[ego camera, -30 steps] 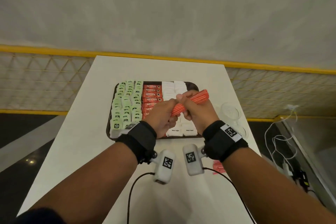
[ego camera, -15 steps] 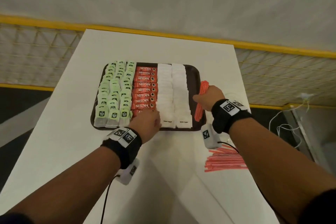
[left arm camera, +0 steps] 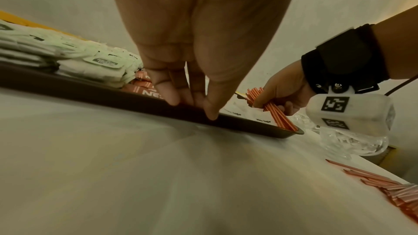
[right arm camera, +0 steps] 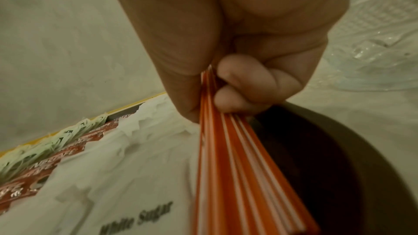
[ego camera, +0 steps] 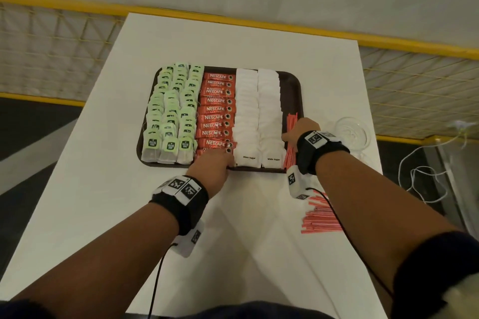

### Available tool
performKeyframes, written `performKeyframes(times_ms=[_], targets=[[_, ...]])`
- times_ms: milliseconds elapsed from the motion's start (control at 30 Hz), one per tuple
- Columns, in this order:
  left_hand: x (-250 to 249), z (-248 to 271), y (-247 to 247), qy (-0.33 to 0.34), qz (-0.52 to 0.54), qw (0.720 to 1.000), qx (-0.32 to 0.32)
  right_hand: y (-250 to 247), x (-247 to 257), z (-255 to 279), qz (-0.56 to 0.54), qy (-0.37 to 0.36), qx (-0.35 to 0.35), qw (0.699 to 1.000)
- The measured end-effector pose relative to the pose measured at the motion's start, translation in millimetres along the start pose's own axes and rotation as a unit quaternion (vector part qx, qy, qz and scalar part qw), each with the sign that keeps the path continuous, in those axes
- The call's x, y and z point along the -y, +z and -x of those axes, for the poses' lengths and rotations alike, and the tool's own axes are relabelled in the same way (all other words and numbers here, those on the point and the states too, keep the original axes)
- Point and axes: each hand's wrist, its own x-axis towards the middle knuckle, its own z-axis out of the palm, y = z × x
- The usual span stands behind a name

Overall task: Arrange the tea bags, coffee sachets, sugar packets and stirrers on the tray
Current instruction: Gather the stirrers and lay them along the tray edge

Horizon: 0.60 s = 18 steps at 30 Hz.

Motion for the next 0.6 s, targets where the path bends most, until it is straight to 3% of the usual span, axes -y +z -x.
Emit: performKeyframes(times_ms=[433,600], targets=[[2,-4,-10,0.025,-0.020,0.998,0.045,-5,2,14,-0.028,0.009,-0.058,0.998],[-3,-6,-19,0.060,-0.051,0.996,0.036,-9,-10,45,-0.058,-0.003,-0.097,0.994]])
